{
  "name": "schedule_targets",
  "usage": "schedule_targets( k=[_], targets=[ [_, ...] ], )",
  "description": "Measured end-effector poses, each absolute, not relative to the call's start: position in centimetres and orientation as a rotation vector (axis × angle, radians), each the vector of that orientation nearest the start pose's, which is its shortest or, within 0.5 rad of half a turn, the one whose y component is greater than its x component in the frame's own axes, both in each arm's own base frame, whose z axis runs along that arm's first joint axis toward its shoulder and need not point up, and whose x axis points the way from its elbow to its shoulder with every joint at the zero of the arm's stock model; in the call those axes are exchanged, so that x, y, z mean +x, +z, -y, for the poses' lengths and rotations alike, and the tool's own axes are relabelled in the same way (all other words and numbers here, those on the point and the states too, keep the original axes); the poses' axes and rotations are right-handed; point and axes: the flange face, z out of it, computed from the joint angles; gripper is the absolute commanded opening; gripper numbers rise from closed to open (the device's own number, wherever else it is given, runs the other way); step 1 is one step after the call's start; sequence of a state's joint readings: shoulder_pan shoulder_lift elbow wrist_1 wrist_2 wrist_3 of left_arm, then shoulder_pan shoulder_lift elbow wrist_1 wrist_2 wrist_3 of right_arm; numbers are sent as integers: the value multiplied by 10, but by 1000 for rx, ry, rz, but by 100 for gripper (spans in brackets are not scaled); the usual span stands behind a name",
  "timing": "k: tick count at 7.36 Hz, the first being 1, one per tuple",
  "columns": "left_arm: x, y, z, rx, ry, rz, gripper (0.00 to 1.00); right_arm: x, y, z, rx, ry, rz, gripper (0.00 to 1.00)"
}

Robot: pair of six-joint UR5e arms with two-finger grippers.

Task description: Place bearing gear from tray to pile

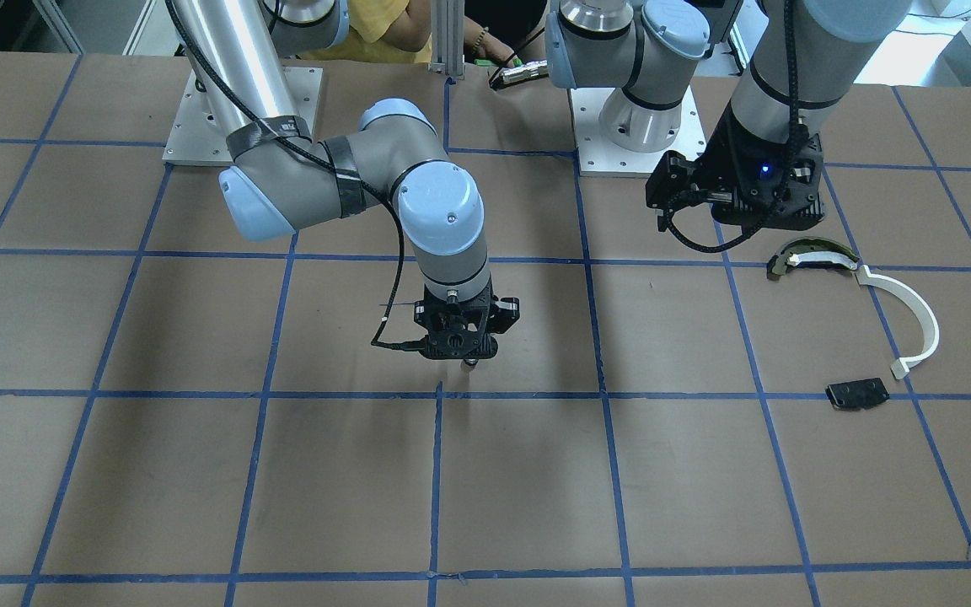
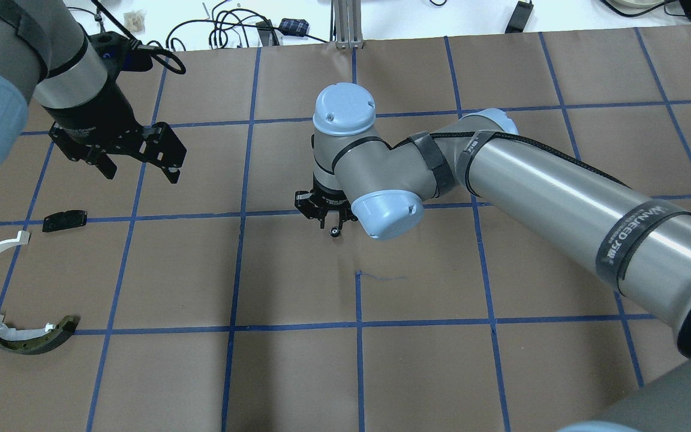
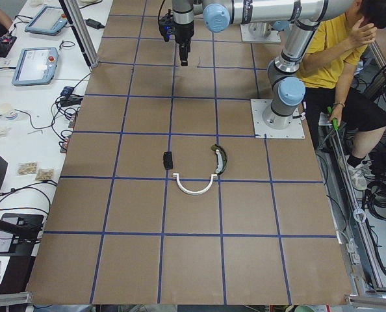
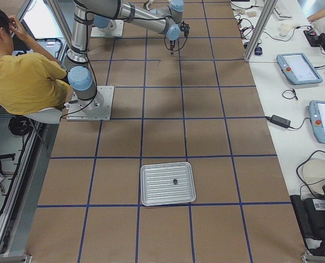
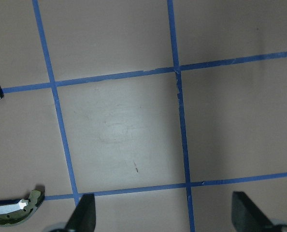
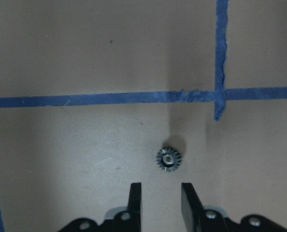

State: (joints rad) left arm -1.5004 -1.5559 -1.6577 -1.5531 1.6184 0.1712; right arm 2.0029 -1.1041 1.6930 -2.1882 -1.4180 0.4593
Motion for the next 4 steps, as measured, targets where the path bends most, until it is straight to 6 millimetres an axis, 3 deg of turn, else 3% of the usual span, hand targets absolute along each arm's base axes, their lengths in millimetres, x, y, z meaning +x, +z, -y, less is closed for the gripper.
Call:
schedule_targets(
  k=[2, 3, 4],
  targets=[
    [-96, 443, 493, 156, 99, -3099, 100, 379, 232, 515, 14, -7, -2976, 100],
    [-100, 434, 497, 166, 107, -3107, 100, 343, 242, 536, 5, -28, -2986, 100],
    [-110, 421, 505, 191, 97, -3119, 100, 284, 257, 562, -4, -26, -3005, 100]
  ],
)
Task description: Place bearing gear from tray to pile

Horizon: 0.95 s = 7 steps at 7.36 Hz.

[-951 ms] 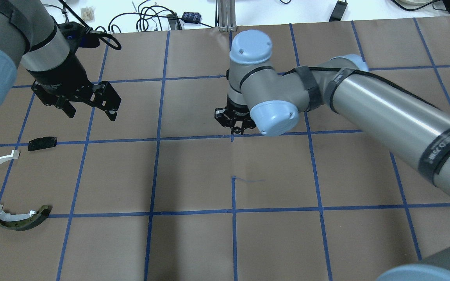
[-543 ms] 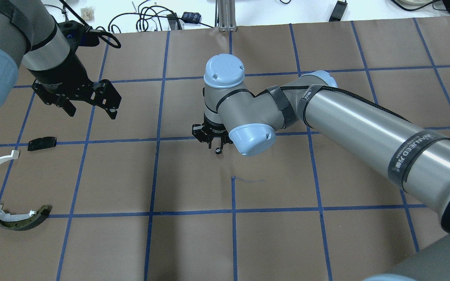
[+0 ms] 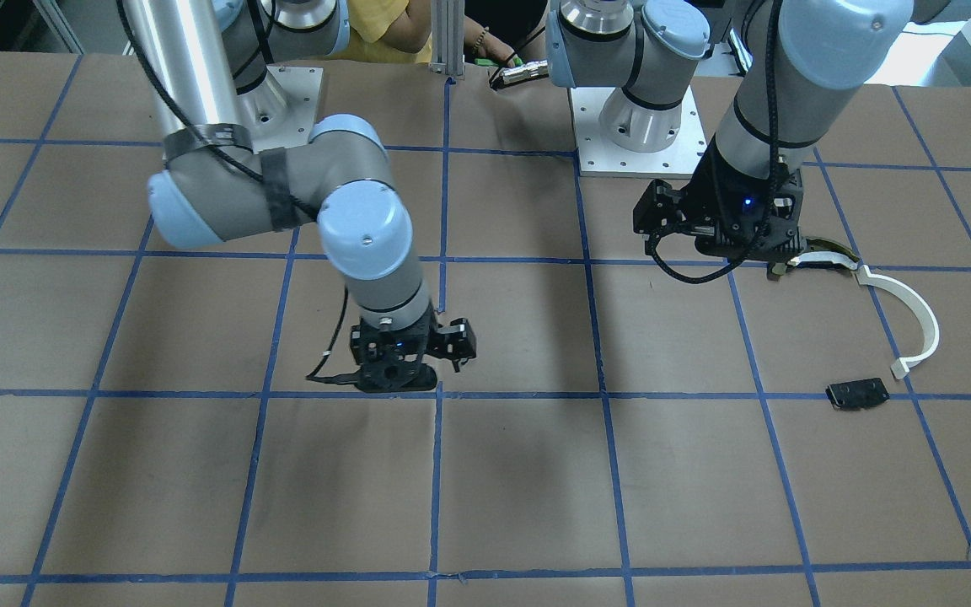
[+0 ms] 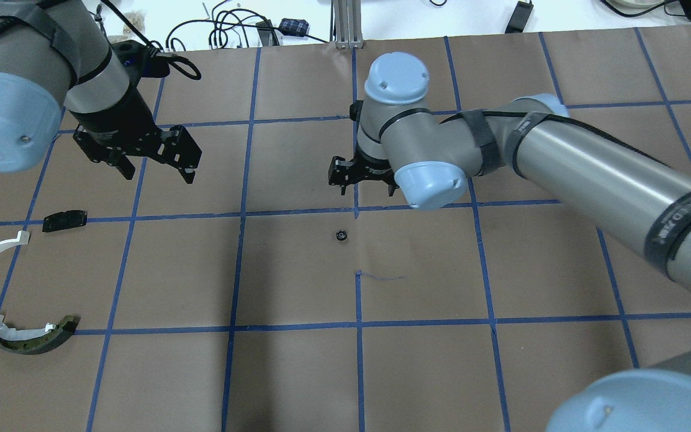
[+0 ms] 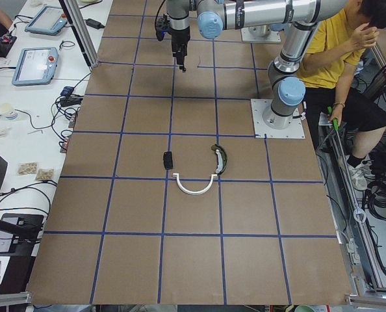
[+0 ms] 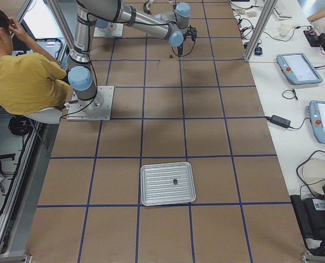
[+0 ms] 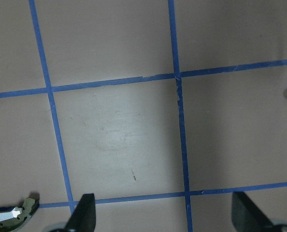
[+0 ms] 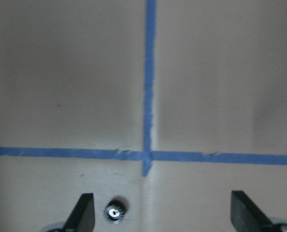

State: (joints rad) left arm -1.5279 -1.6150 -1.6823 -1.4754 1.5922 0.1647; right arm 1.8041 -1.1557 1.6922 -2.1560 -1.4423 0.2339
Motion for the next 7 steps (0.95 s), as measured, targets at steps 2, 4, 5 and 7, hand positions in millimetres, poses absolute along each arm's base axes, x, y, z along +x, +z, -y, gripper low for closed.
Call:
schedule_targets(
  k=[2, 4, 5, 7],
  targets=[
    [-152, 385, 523, 295, 52, -3139, 100, 144, 304, 592, 49, 0, -3050, 100],
    [-214, 336, 532, 381, 29, -3135, 100, -8, 342, 602, -19, 22, -3146, 100],
    [-246, 310, 532, 442, 34, -3125, 100, -86, 350, 597, -51, 27, -3162, 100],
    [-294, 259, 533, 559, 26, -3106, 100, -232, 346, 566, -161, 24, -3167, 100]
  ],
)
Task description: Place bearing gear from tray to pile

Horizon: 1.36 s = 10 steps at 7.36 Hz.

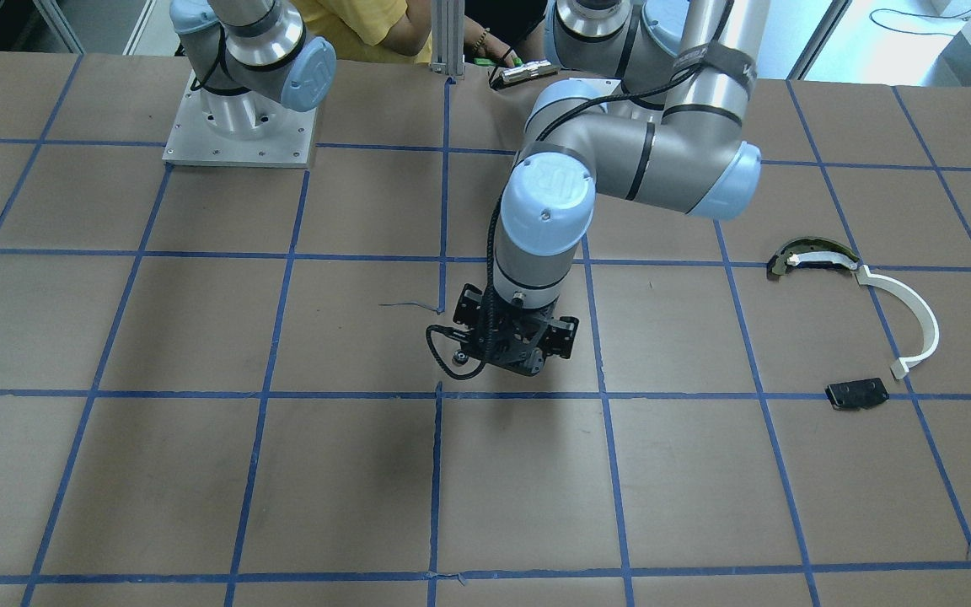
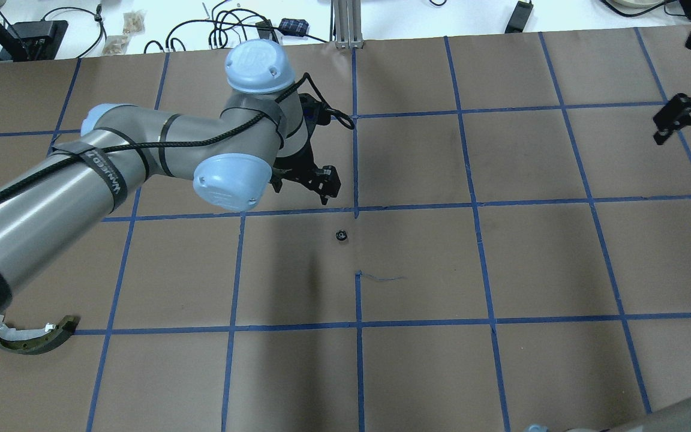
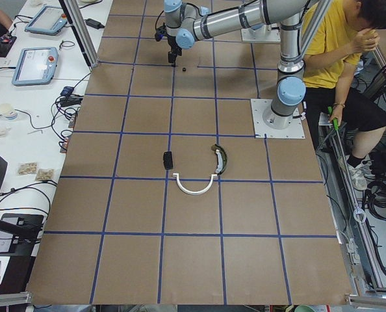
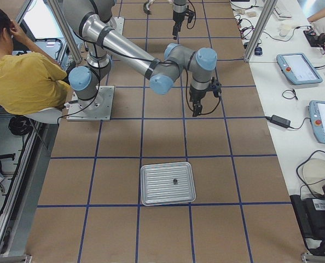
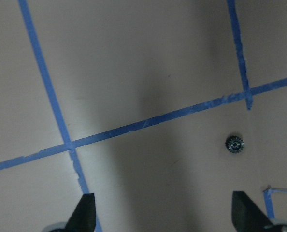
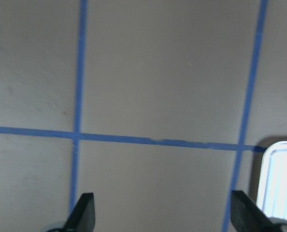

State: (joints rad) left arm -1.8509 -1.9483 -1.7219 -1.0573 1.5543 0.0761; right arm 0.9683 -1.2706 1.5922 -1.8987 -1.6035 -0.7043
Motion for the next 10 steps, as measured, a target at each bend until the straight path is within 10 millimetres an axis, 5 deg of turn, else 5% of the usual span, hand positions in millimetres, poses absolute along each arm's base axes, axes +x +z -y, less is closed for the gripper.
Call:
schedule_targets(
  k=[2, 4, 5, 7, 10],
  targets=[
    [-330, 207, 524, 648, 14, -3087, 100, -357, 302, 530, -247, -5, -3171, 100],
    [-340, 176, 519, 682, 35, -3078, 94, -440, 244, 502, -250, -33, -3155, 94],
    [-341, 171, 518, 691, 44, -3073, 72, -461, 226, 500, -269, -51, -3164, 91],
    [-341, 169, 517, 700, 57, -3067, 60, -477, 196, 500, -283, -38, -3151, 81],
    [-340, 168, 514, 697, 96, -3060, 60, -479, 186, 499, -284, -24, -3142, 63]
  ],
)
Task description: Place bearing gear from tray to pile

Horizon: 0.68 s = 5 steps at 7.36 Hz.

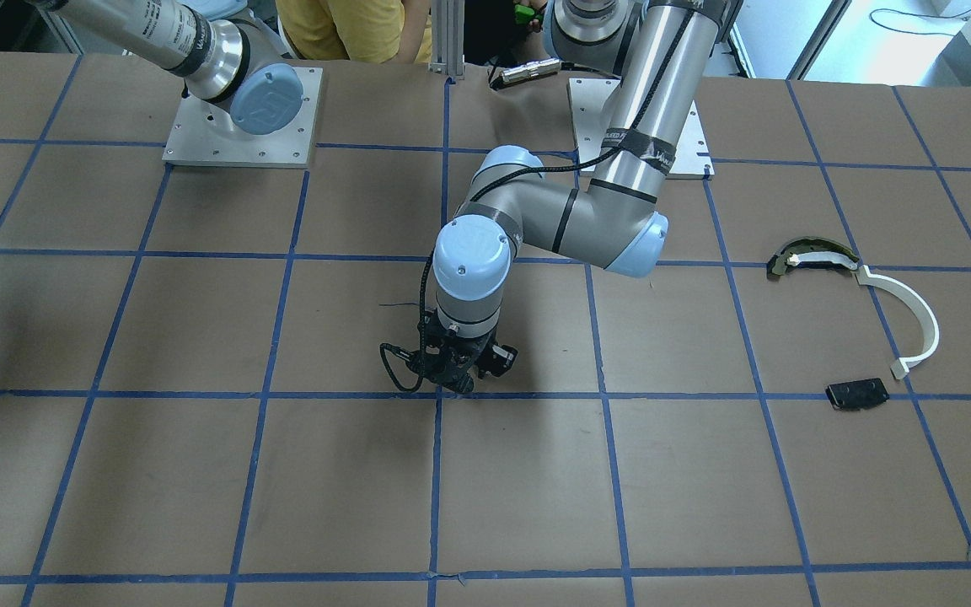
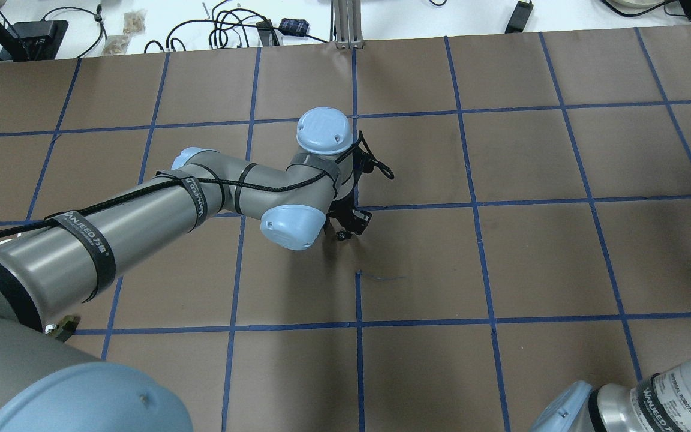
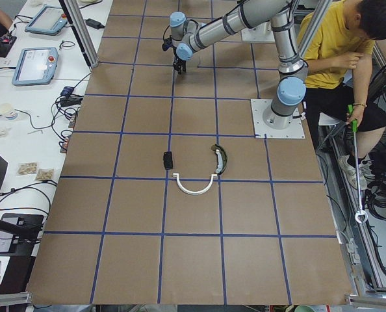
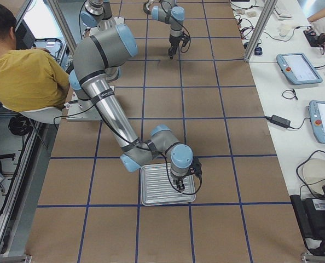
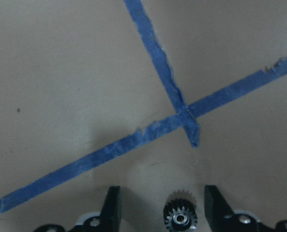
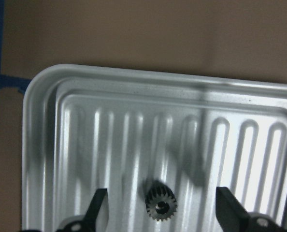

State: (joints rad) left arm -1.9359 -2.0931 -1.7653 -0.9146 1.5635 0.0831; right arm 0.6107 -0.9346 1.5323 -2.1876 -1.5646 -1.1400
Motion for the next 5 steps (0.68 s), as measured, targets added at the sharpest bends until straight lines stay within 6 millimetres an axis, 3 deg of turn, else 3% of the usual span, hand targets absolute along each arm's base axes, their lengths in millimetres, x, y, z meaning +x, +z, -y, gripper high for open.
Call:
schedule_targets(
  k=[1, 2, 3, 5],
  targets=[
    [-339, 169, 513, 694, 110, -3058, 49, -478, 184, 498, -283, -19, -3139, 58],
    [-339, 170, 512, 692, 120, -3057, 19, -478, 182, 498, -285, -16, -3137, 51],
    [-339, 170, 511, 692, 126, -3056, 0, -479, 182, 498, -287, -16, -3137, 44],
    [-339, 170, 512, 696, 129, -3055, 0, -479, 181, 499, -289, -15, -3137, 31]
  ],
)
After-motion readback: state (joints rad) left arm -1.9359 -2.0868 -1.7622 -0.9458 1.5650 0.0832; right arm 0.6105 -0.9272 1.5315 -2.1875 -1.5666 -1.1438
